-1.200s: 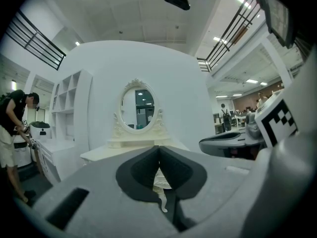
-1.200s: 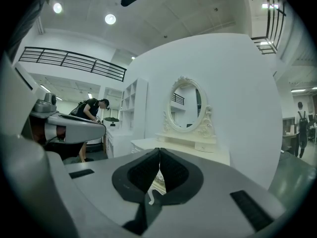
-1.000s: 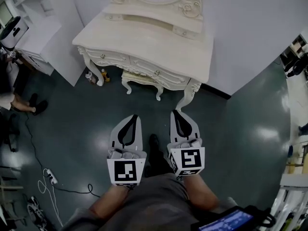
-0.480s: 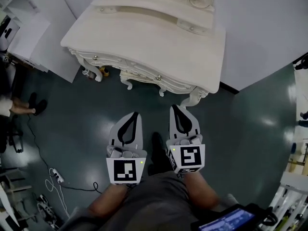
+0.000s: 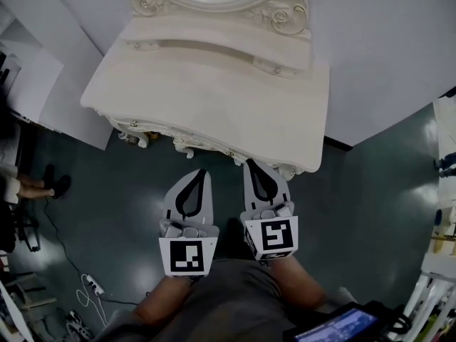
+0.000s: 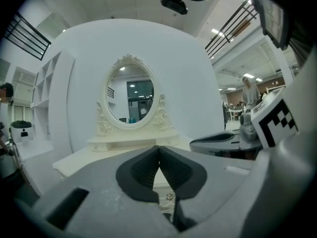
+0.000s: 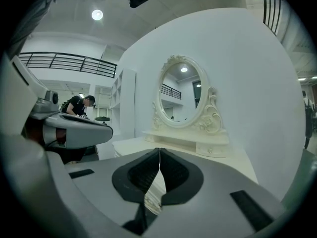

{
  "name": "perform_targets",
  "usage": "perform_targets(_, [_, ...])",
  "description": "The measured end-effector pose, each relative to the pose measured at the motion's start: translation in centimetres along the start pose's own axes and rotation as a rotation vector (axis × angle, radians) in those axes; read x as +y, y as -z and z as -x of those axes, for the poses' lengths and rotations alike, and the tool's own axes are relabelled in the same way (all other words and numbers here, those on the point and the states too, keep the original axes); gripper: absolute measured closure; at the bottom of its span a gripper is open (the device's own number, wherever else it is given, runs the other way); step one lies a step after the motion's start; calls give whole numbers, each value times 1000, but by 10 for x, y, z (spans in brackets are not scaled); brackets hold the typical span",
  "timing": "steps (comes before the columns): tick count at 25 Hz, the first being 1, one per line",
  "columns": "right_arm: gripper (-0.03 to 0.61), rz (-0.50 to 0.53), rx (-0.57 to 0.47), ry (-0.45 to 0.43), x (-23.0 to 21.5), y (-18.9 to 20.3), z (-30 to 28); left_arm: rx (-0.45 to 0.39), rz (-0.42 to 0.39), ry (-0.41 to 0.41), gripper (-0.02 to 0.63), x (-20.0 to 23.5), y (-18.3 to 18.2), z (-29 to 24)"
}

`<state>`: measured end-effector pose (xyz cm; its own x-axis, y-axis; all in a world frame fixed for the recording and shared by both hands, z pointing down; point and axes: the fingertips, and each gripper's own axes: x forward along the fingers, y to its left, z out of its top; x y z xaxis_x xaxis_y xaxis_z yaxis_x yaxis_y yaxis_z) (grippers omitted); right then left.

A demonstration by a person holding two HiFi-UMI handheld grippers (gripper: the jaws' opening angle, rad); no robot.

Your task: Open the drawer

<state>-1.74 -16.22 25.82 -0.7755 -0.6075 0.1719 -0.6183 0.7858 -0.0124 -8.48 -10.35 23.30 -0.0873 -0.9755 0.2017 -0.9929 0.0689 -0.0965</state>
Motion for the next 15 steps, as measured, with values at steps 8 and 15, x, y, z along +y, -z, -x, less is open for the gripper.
perform_targets(8, [565,12,-10,102,-9,-13,-43,-10,-2,94,598,37,-2,-40])
perform_targets(15, [565,-38,53,258,-22,16,-73,32,4,235,598,60,25,-71])
